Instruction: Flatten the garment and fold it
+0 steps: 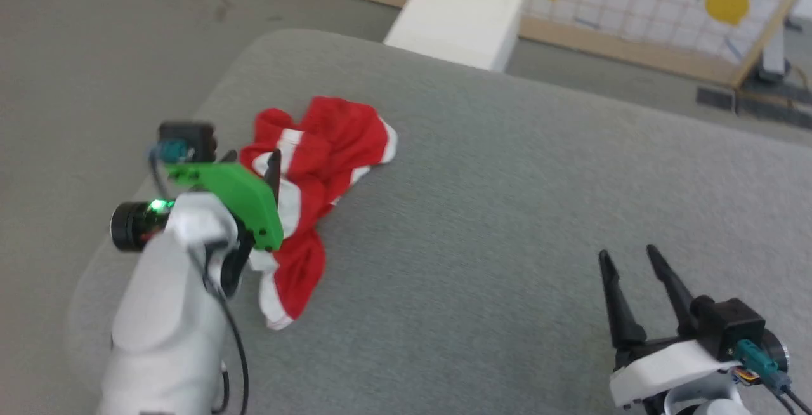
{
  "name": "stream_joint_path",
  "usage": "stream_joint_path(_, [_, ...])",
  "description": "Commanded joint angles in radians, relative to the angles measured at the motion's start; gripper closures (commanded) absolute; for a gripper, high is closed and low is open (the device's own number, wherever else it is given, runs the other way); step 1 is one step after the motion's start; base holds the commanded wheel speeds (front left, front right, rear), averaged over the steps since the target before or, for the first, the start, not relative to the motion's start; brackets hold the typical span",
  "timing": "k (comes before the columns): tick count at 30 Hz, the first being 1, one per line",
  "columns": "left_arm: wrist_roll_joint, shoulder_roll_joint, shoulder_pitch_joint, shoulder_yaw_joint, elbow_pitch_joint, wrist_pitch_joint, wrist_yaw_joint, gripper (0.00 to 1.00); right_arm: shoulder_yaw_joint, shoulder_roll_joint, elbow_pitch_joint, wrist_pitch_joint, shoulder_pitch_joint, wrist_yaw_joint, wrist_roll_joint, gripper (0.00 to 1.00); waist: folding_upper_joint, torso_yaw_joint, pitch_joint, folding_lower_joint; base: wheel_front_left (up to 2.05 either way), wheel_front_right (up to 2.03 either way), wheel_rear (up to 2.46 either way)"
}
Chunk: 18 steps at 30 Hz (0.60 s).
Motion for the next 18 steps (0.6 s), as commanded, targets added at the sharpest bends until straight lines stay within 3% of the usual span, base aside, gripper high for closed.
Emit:
stream_joint_path(1, [-0.02,0.007,-0.046,-0.004,0.054,0.094,-0.007,0.0,-0.011,-0.001,-0.013,0.008,-0.012,-0.001,-0.012,0.0,0.0,-0.095,0.091,0.0,0.0,0.0,0.0])
stream_joint_path(5, [-0.016,0.038,-0.117,-0.018,0.179,0.312,0.026,0.0,-0.028,-0.001,-0.041,0.021,-0.022,-0.001,-0.025,0.0,0.0,-0.156,0.14,0.0,0.0,0.0,0.0])
stream_joint_path(8, [-0.003,0.052,-0.114,-0.027,0.244,0.405,0.062,0.0,-0.039,-0.001,-0.054,0.023,-0.028,-0.001,-0.027,0.0,0.0,-0.186,0.16,0.0,0.0,0.0,0.0])
stream_joint_path(12, [-0.018,0.044,-0.071,-0.018,0.304,0.469,0.101,0.0,-0.038,-0.001,-0.056,0.021,-0.031,-0.001,-0.023,0.0,0.0,-0.206,0.171,0.0,0.0,0.0,0.0])
stream_joint_path(15, [-0.023,0.047,-0.037,-0.007,0.324,0.457,0.125,0.0,-0.033,-0.001,-0.05,0.018,-0.031,-0.001,-0.014,0.0,0.0,-0.206,0.163,0.0,0.0,0.0,0.0])
stream_joint_path(17, [-0.026,0.05,-0.027,0.004,0.31,0.393,0.133,1.0,-0.027,-0.001,-0.047,0.016,-0.031,-0.001,-0.005,0.0,0.0,-0.201,0.153,0.0,0.0,0.0,0.0])
stream_joint_path(18, [-0.026,0.052,-0.025,0.006,0.303,0.365,0.133,1.0,-0.025,-0.001,-0.045,0.015,-0.031,-0.001,-0.002,0.0,0.0,-0.197,0.148,0.0,0.0,0.0,0.0])
